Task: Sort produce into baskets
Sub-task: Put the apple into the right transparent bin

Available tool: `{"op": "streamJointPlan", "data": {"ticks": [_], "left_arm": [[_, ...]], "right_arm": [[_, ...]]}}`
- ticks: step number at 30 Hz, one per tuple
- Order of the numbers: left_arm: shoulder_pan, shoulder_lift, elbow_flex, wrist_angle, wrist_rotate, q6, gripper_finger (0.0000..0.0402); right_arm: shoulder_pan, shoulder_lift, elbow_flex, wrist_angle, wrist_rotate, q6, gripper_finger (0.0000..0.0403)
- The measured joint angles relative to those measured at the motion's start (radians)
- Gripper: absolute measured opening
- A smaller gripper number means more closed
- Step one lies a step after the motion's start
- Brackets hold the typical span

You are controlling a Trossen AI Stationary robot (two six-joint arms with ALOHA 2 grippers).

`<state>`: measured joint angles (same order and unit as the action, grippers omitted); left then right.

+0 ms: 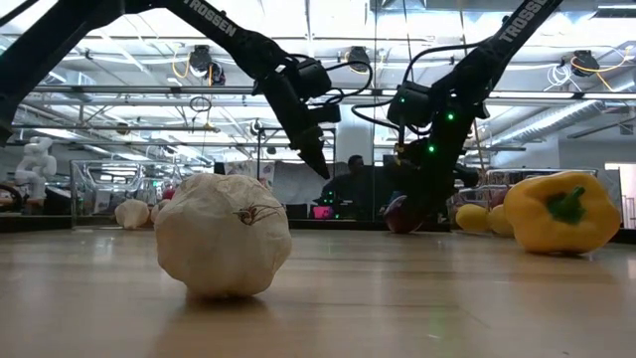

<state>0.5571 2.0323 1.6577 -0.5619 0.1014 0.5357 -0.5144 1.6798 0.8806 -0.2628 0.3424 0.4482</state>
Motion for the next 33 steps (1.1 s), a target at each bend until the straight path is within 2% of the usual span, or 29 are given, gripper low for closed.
{"op": "streamJointPlan", "data": {"ticks": [6, 23, 33], "left_arm": [[0.016, 0.0, 0.0, 0.06, 0.0, 0.046, 0.0002], [0.028, 0.019, -0.001, 0.065, 0.003, 0.055, 0.0002], [0.028, 0.024, -0.001, 0.067, 0.007, 0.053, 0.0002]], "right_arm": [[0.0, 0.0, 0.0, 0.0, 0.002, -0.022, 0.0133], [-0.002, 0.005, 0.0, 0.027, 0.054, -0.106, 0.0126], [-0.004, 0.015, 0.002, 0.055, 0.053, -0.148, 0.0049]]}}
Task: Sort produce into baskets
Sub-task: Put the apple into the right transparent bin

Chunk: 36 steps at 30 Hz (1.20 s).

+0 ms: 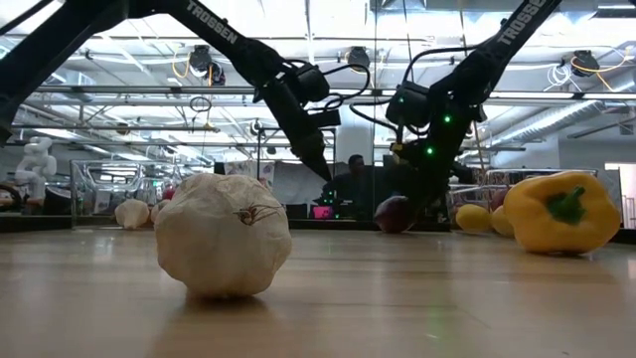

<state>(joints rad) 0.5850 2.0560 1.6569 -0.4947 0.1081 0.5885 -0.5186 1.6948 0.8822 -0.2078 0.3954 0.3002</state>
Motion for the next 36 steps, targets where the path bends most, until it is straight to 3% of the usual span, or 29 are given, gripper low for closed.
{"op": "streamJointPlan", "data": {"ticks": [11, 16, 24, 36], "left_arm": [[0.0, 0.0, 0.0, -0.008, 0.0, -0.003, 0.0002], [0.0, 0.0, 0.0, -0.023, 0.0, -0.004, 0.0002], [0.0, 0.0, 0.0, -0.045, 0.0, -0.004, 0.0002], [0.0, 0.0, 0.0, -0.083, 0.0, -0.006, 0.0002]], "right_arm": [[-0.001, 0.105, 0.049, -0.005, -0.009, -0.029, 0.0003], [0.007, 0.106, 0.101, -0.061, -0.053, -0.026, 0.0001], [0.027, 0.104, 0.175, -0.199, -0.04, -0.026, 0.0001], [0.057, 0.102, 0.204, -0.251, -0.056, 0.013, 0.0012]]}}
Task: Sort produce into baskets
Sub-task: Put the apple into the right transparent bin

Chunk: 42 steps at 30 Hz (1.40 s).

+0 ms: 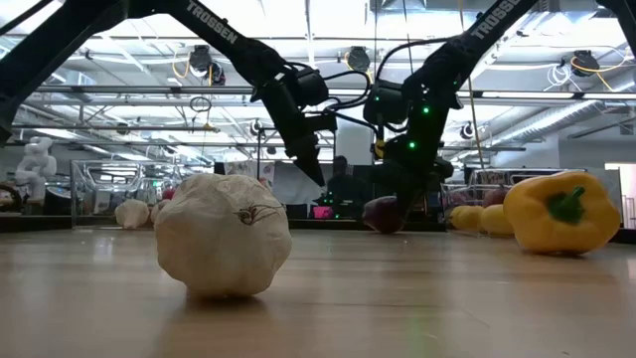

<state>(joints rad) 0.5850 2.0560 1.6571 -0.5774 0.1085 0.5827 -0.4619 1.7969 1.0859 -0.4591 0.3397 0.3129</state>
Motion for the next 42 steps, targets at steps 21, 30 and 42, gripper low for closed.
{"op": "streamJointPlan", "data": {"ticks": [21, 30, 42], "left_arm": [[0.035, 0.007, -0.037, 0.029, -0.006, 0.001, 0.0002], [0.035, 0.007, -0.056, 0.035, -0.005, 0.001, 0.0002], [0.014, 0.007, -0.056, 0.037, -0.003, -0.002, 0.0002]], "right_arm": [[0.004, -0.001, 0.0, -0.007, -0.006, -0.119, 0.0123], [0.012, -0.001, 0.001, -0.005, -0.031, -0.154, 0.0123], [0.054, -0.002, 0.001, -0.073, 0.099, -0.455, 0.0137]]}}
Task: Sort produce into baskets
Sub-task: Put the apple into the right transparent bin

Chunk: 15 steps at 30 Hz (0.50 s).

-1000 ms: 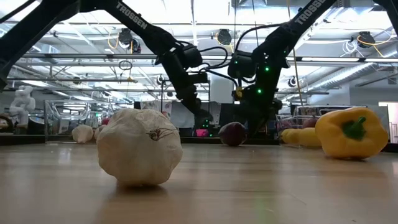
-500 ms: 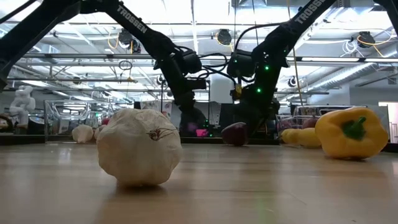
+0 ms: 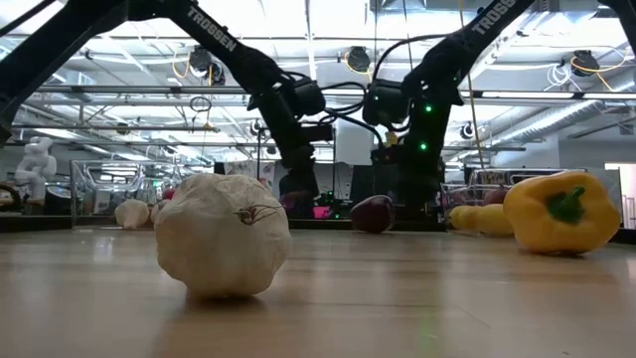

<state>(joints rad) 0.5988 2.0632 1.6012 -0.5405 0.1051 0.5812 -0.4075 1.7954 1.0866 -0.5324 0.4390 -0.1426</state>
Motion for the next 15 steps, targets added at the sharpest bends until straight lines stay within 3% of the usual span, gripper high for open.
{"op": "streamJointPlan", "data": {"ticks": [7, 15], "left_arm": [[-0.001, 0.0, 0.0, -0.038, 0.0, -0.026, 0.0002], [-0.006, 0.0, -0.011, -0.079, 0.02, -0.026, 0.0002]], "right_arm": [[0.02, 0.0, 0.0, 0.044, 0.012, -0.134, 0.0161], [0.021, 0.0, 0.0, 0.059, 0.018, -0.168, 0.0153]]}}
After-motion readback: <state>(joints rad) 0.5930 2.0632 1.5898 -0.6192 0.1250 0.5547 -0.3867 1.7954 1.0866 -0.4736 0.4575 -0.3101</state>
